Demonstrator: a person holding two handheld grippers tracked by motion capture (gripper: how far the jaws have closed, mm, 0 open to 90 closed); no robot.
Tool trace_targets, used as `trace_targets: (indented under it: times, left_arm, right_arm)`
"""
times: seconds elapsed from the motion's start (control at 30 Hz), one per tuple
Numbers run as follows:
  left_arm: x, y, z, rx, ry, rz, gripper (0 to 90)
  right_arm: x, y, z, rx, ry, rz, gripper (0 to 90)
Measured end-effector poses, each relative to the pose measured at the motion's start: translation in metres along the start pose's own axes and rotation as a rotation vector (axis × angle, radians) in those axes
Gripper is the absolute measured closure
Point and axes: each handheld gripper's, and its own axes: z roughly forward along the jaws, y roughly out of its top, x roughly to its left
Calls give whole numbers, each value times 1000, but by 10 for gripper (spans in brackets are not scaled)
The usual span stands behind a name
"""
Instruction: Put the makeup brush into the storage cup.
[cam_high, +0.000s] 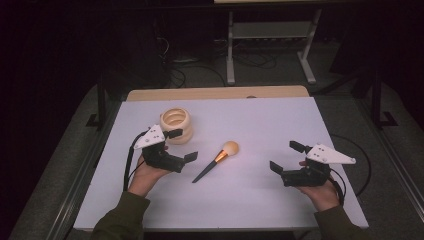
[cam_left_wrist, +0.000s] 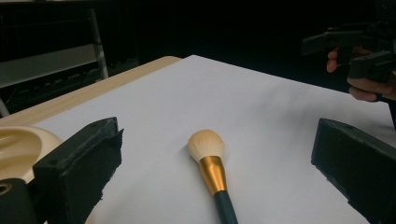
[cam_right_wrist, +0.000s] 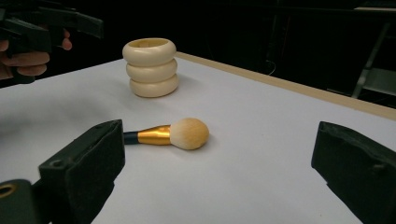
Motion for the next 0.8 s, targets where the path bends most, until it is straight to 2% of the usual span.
trace_targets:
  times: [0.07,0.13,0.4,0.6,0.8]
  left_arm:
    - [1,0,4,8,-6,-7,14]
    - [1,0,9,18,-11,-4,14]
    - [0,9,23,17,-23,32,14]
    - [0,12,34,46,-28,51,14]
    - [-1,12,46,55,-39,49,14]
  right_arm:
    - [-2,0,0,-7,1,-9,21]
    - [-2,-1,0,-10,-2,1,22]
    - [-4,-4,-3,-17,-14,-2,21]
    - [-5,-6,-4,-19,-16,7,22]
    - [-5,-6,-4,-18,-17,4,21]
